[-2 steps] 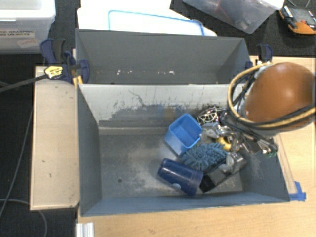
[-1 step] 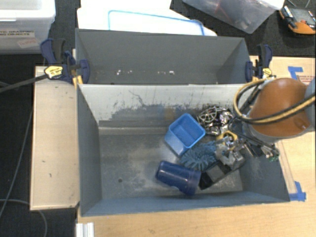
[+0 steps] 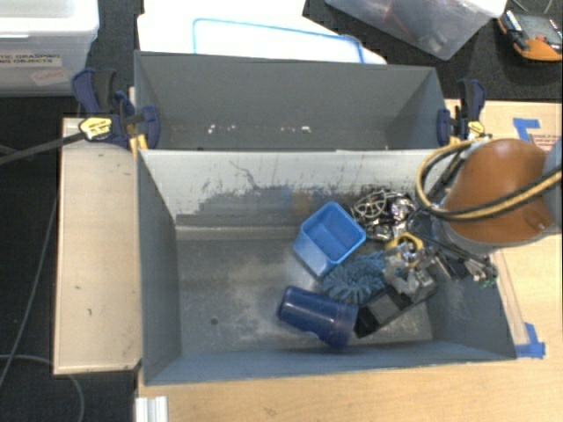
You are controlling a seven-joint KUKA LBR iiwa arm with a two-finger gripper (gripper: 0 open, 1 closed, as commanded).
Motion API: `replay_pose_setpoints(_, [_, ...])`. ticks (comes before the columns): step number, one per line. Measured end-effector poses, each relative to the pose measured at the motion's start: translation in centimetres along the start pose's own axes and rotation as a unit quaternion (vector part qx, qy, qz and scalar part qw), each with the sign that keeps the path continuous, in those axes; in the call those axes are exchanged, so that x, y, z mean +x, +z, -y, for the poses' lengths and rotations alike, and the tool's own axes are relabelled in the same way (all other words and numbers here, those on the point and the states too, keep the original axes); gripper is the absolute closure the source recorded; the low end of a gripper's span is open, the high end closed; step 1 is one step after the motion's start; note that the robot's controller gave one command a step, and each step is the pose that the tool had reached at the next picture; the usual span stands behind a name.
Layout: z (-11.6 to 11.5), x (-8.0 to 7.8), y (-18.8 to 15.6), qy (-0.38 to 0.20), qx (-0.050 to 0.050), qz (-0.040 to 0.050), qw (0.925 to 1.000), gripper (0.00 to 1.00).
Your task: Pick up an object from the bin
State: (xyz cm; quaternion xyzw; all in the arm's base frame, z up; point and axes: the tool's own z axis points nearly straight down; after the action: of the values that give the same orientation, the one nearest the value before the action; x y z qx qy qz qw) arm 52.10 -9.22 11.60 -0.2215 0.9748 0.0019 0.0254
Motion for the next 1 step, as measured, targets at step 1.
replay_pose_setpoints(1, [-1.14, -0.18, 0.1, 0.005, 0.004, 0.0062, 1.0, 1.0])
